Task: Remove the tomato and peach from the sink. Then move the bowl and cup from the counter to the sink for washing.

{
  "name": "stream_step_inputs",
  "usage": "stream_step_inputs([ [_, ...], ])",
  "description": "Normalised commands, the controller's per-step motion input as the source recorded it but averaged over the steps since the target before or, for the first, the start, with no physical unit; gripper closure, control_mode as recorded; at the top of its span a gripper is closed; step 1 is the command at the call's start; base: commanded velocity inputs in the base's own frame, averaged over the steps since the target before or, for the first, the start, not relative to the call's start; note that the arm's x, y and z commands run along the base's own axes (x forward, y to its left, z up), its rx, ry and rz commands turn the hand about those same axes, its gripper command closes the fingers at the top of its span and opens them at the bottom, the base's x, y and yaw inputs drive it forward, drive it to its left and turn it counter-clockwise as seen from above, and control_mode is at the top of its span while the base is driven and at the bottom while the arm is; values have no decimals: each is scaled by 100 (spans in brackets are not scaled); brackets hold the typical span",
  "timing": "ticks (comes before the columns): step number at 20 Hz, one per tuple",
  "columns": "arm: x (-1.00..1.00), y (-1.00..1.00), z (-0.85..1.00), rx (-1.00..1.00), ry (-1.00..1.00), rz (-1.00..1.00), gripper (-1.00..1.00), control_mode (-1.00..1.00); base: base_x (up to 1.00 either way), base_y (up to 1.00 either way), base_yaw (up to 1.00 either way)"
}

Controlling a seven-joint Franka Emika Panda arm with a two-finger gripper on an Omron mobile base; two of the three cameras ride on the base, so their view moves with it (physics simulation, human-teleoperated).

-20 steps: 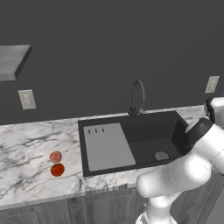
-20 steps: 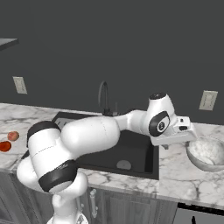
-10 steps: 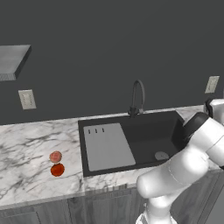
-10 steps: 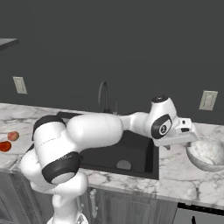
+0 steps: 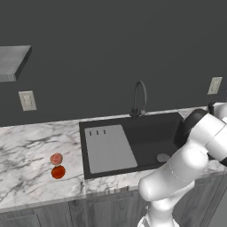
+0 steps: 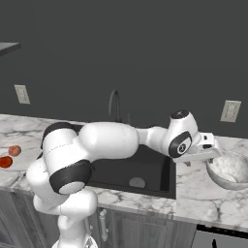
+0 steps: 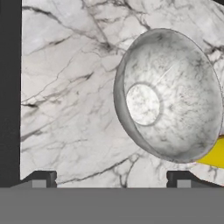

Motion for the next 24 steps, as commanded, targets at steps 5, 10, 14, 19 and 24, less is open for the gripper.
stream_step_inputs([
  [5, 15, -11, -9, 0, -1, 1, -100, -100, 0, 0, 0],
  [10, 16, -13, -10, 0, 0, 0, -100, -100, 0, 0, 0],
  [14, 19, -13, -10, 0, 0, 0, -100, -100, 0, 0, 0],
  [19, 19, -14, -10, 0, 0, 0, -100, -100, 0, 0, 0],
  [24, 18, -16, -10, 0, 0, 0, -100, -100, 0, 0, 0],
])
